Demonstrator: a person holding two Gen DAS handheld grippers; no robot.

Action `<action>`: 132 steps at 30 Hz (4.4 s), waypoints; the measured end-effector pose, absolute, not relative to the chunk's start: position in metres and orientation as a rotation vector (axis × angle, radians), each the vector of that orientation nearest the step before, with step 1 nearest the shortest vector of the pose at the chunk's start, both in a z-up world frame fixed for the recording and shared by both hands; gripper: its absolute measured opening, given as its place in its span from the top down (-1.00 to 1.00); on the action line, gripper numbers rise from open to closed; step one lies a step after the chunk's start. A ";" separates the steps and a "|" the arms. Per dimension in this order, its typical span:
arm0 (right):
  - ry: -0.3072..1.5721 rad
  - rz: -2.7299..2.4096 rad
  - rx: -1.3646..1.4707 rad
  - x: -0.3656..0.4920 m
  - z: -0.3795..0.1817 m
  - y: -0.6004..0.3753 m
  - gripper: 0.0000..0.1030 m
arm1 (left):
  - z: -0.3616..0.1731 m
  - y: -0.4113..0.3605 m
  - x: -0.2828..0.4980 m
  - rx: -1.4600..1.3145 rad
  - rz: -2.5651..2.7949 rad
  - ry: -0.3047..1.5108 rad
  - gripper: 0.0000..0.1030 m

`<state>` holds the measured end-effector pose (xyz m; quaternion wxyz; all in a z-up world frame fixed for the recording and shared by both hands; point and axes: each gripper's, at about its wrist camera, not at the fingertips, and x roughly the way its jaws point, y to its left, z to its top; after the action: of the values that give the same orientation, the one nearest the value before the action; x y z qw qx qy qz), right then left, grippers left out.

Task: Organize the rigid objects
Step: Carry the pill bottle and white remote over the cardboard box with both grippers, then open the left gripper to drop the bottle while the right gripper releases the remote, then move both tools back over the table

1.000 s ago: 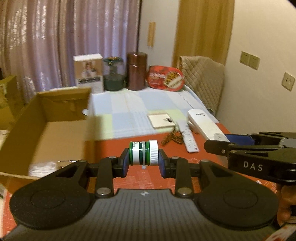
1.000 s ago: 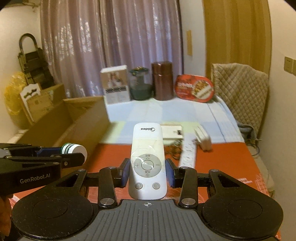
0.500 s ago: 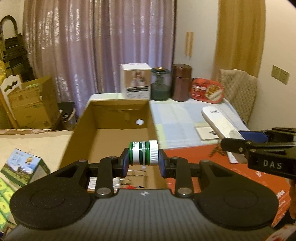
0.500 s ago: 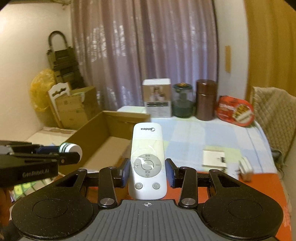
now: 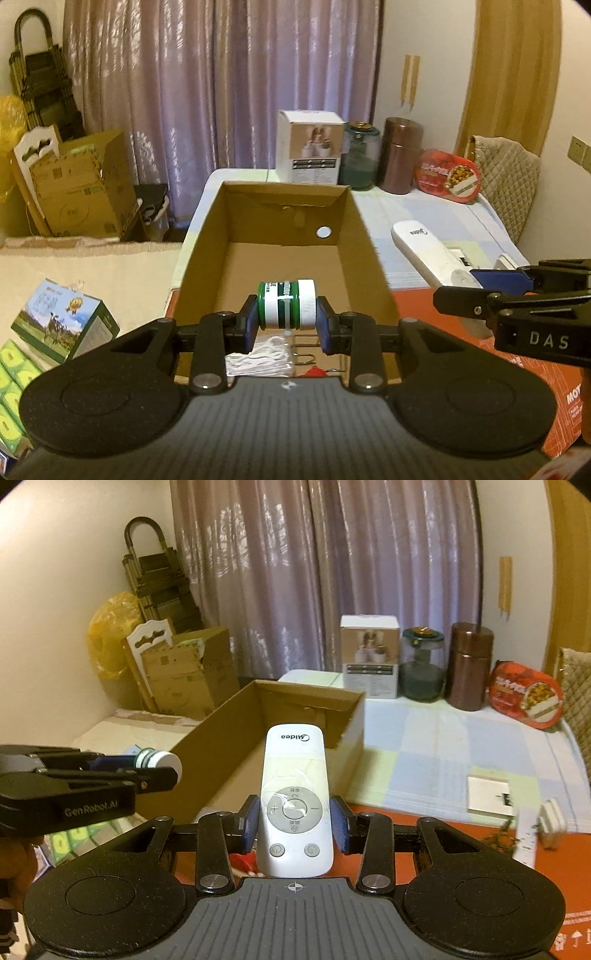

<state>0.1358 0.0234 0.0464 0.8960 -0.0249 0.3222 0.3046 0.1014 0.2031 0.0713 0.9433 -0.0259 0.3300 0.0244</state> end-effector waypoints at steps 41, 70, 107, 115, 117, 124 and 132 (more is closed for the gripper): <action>0.852 0.612 -0.014 0.262 -0.021 0.105 0.28 | 0.026 0.266 0.215 -0.030 0.040 0.705 0.29; 0.744 0.604 -0.038 0.230 0.009 0.085 -0.16 | 0.066 0.261 0.161 -0.078 0.087 0.635 0.29; 0.698 0.175 0.111 0.083 0.036 -0.190 -0.30 | 0.077 0.058 0.061 -0.107 -0.140 0.585 -0.57; 0.695 0.116 0.133 0.083 0.032 -0.218 -0.31 | 0.062 0.024 0.072 -0.077 -0.194 0.602 -0.63; 0.698 0.106 0.137 0.085 0.030 -0.223 -0.31 | 0.058 0.019 0.078 -0.071 -0.206 0.609 -0.63; 0.703 0.079 0.133 0.096 0.019 -0.237 -0.31 | 0.044 0.000 0.100 -0.052 -0.239 0.630 -0.63; 0.708 0.091 0.108 0.129 -0.009 -0.246 -0.31 | 0.016 -0.020 0.146 -0.013 -0.266 0.659 -0.63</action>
<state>0.1290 -0.2462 -0.0092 0.9355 0.0528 0.3466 0.0443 0.1455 -0.0197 0.0159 0.9376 -0.0063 0.3225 -0.1302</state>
